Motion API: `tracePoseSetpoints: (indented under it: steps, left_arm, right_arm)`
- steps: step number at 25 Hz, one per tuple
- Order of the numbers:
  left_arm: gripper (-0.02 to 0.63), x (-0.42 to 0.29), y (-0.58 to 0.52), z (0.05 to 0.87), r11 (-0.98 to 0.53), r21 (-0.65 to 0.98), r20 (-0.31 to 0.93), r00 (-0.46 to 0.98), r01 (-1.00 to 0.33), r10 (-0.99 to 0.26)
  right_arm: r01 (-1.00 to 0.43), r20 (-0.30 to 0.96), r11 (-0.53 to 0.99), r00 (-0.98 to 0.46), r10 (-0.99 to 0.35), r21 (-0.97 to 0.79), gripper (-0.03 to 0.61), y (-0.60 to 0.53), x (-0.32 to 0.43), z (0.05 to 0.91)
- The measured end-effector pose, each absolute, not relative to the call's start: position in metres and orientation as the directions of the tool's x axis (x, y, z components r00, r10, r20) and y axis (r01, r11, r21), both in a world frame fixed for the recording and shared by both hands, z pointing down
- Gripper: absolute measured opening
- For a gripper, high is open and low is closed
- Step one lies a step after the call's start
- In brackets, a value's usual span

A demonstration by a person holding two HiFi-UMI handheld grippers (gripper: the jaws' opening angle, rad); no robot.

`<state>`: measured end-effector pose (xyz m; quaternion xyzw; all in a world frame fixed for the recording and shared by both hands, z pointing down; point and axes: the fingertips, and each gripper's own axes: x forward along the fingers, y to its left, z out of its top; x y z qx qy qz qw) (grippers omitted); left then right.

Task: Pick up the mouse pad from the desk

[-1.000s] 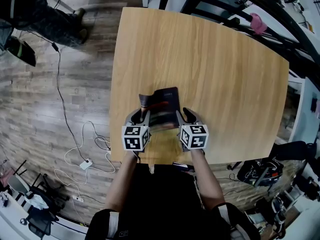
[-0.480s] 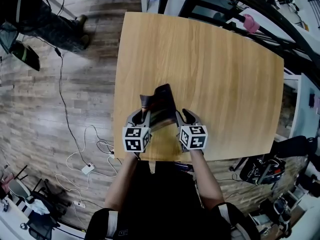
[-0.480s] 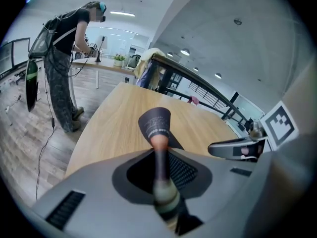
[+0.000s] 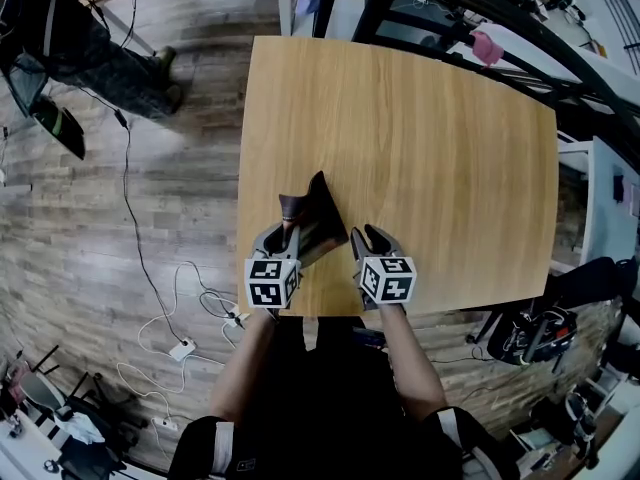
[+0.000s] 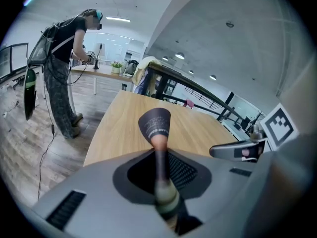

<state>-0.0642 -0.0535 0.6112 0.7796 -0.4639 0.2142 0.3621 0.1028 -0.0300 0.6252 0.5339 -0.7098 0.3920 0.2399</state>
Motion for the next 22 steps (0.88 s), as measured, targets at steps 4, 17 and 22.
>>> tracePoseSetpoints:
  steps: [4,17,22]
  left_arm:
    - [0.074,-0.071,-0.044,0.601,-0.323,0.363,0.659,0.486,-0.874,-0.575]
    - [0.063,-0.084,-0.023,0.547,-0.374,0.35,0.601,0.513,-0.859,-0.614]
    - [0.058,-0.087,-0.005,0.526,-0.388,0.352,0.573,0.524,-0.852,-0.63]
  right_arm:
    - [-0.948,0.751,0.119,-0.306,-0.585,-0.294,0.129,-0.018,0.096,0.615]
    - [-0.949,0.673,0.127,-0.295,-0.678,-0.289,0.097,-0.011,0.077,0.556]
    - [-0.944,0.631,0.147,-0.308,-0.711,-0.295,0.083,-0.002,0.07,0.53]
